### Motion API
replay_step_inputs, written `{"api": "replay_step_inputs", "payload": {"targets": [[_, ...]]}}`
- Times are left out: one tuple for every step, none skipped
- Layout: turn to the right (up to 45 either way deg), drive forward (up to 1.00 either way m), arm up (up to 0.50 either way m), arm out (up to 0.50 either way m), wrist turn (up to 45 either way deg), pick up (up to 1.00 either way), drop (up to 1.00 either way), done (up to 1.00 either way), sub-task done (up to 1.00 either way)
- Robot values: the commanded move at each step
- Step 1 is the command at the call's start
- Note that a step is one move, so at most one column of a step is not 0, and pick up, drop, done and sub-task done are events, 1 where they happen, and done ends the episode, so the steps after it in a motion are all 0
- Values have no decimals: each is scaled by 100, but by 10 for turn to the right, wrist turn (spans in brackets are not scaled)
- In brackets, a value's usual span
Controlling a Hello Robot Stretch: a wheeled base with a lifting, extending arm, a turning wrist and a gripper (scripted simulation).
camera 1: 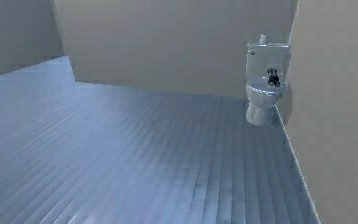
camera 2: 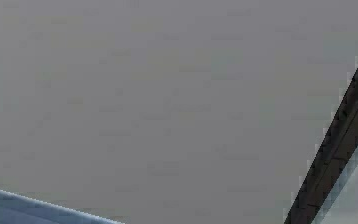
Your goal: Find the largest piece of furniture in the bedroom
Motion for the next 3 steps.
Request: {"api": "replay_step_inputs", "payload": {"targets": [[0, 5, 0, 0, 0, 0, 0, 0, 0], [-450, 0, 0, 0, 0, 0, 0, 0, 0], [-30, 0, 0, 0, 0, 0, 0, 0, 0]]}}
